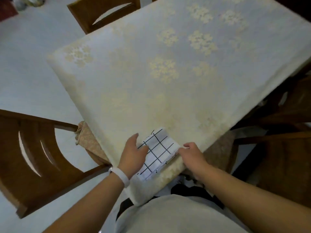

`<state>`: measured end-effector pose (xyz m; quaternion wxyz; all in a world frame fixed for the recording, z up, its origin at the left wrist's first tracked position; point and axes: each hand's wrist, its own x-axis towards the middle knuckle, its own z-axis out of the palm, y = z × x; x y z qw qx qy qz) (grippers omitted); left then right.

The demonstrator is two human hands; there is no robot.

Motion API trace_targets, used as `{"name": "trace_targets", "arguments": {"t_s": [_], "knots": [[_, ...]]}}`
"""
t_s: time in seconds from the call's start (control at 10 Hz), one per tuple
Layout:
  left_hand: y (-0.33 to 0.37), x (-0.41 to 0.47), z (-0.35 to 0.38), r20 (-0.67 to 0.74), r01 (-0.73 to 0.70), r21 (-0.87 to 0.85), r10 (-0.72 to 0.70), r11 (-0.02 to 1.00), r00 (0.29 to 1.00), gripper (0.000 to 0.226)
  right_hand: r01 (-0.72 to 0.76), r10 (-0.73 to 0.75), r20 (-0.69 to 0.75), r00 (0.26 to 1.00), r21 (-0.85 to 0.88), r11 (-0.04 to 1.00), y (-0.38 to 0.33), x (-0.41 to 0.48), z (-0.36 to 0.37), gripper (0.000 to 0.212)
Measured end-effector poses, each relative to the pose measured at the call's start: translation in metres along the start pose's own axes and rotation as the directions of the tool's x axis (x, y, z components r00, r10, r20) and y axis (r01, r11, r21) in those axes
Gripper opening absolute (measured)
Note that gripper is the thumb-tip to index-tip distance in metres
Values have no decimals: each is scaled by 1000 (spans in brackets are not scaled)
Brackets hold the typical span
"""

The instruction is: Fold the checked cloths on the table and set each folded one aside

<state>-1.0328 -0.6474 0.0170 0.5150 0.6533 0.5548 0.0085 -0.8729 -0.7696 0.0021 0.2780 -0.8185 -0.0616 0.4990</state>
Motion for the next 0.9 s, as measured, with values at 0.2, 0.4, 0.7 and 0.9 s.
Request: {"name": "trace_targets", "arguments": {"t_s": [0.2, 0.4, 0.7, 0.9], "knots": [[25, 42, 7, 247, -133, 251, 69, 959, 967, 39, -179, 159, 112, 981, 205, 962, 7, -22, 30, 12], [18, 51, 17, 315, -232, 249, 148, 940, 937, 13, -247, 215, 139, 967, 278, 928, -6, -22, 49, 26], [23, 49, 10, 349, -228, 238, 136, 944, 927, 11, -252, 236, 88, 968, 363, 897, -6, -25, 60, 28], [14, 56, -13, 364, -249, 270, 141, 930, 921, 59, -149, 185, -97, 978, 295, 944, 0, -38, 61, 56]]}}
